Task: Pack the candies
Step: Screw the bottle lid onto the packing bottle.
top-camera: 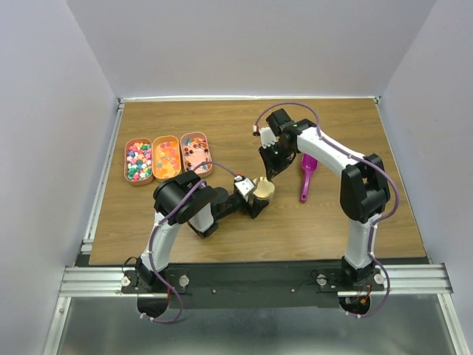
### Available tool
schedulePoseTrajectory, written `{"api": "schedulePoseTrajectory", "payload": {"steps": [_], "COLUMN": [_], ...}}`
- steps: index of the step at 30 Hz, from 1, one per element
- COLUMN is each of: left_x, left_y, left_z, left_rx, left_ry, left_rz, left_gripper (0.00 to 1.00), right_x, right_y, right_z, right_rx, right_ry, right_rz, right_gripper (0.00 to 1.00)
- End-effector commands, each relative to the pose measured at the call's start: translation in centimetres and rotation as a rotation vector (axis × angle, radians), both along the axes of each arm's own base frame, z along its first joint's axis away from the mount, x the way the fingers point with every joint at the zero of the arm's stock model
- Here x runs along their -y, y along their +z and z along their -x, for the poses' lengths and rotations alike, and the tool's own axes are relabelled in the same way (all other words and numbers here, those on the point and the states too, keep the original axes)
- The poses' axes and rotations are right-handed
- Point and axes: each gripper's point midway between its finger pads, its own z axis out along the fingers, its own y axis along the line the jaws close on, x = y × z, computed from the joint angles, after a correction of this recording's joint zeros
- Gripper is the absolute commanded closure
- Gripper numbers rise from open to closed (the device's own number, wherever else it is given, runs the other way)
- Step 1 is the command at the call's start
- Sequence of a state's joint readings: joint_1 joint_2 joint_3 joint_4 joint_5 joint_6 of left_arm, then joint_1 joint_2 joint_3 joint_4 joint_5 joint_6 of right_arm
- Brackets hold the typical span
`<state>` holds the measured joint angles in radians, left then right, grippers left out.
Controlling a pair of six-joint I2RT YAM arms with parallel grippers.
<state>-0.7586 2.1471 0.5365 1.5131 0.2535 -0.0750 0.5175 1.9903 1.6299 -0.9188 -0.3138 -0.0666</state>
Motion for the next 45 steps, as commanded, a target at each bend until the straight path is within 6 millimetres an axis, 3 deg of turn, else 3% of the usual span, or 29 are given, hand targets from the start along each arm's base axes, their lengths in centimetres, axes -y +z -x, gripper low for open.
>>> {"api": "schedulePoseTrajectory", "payload": {"steps": [1,7,10,14,18,21,24,28,32,38,45], "left_x": [-0.2,-0.2,-0.2,-0.4,-0.8,-0.8,-1.0,-1.2,-1.4,-2.1,-5.4], "left_y": [6.7,6.8,6.7,7.2,7.5,7.4,7.6,7.9,7.8,8.1,9.9], "left_z": [-0.8,-0.7,-0.7,-0.5,-0.5,-0.5,-0.6,-0.6,-0.3,0.6,4.3], "left_rx": [0.19,0.186,0.182,0.189,0.182,0.172,0.149,0.143,0.127,0.091,0.026], "left_ry": [0.037,0.038,0.038,0.038,0.053,0.06,0.075,0.08,0.082,0.083,0.107], "left_rz": [0.241,0.247,0.248,0.264,0.273,0.279,0.294,0.304,0.298,0.305,0.388], "left_gripper": [0.27,0.27,0.27,0.27,0.26,0.2,0.11,0.02,0.02,0.02,0.02], "right_x": [-0.3,0.0,0.0,0.1,0.6,1.4,2.3,3.2,3.3,1.5,1.9], "right_y": [-1.8,-2.6,-2.4,-0.7,3.2,5.3,6.0,6.0,5.3,4.0,4.0], "right_z": [5.2,7.1,6.2,2.5,-2.0,-3.4,-3.5,-2.1,-0.2,1.9,2.3], "right_rx": [-0.142,-0.177,-0.133,-0.012,0.129,0.207,0.248,0.259,0.238,0.173,0.194], "right_ry": [-0.03,-0.091,-0.112,-0.171,-0.241,-0.275,-0.288,-0.287,-0.264,-0.214,-0.25], "right_rz": [0.04,0.024,0.028,0.056,0.015,0.002,0.003,-0.004,-0.041,-0.139,-0.15], "right_gripper": [0.87,0.9,0.89,0.76,0.57,0.45,0.41,0.34,0.27,0.16,0.16]}}
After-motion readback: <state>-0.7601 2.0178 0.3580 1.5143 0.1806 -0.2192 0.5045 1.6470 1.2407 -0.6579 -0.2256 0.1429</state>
